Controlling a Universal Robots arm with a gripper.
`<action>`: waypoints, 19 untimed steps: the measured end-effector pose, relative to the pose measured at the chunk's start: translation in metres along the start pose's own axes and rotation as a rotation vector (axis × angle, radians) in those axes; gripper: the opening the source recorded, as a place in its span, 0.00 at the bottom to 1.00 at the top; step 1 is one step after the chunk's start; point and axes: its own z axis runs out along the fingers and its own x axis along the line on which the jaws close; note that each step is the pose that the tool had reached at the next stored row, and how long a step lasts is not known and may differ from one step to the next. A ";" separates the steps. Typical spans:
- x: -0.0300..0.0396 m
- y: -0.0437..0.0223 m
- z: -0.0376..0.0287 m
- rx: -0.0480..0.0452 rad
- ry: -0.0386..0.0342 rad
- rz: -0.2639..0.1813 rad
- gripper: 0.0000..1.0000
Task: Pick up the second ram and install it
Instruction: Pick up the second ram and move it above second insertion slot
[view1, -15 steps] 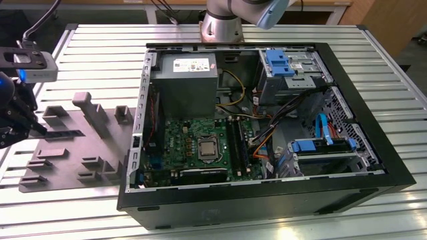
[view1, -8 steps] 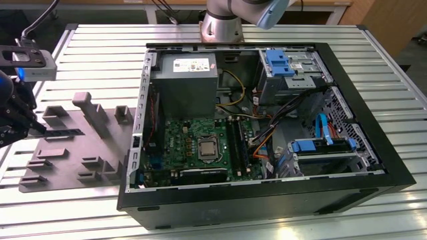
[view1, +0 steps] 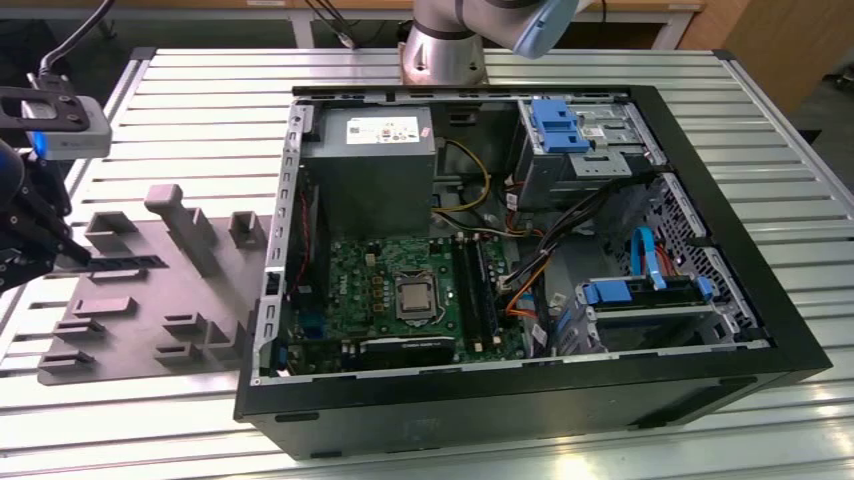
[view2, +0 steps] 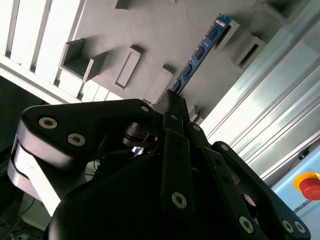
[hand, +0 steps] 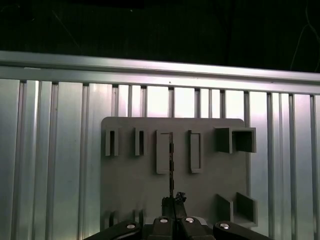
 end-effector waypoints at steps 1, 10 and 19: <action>-0.0001 0.0000 -0.0004 0.0000 -0.0003 0.000 0.11; -0.0005 0.0001 -0.0029 0.0000 -0.0060 0.000 0.11; -0.0008 0.0003 -0.0051 -0.0001 -0.0129 -0.001 0.11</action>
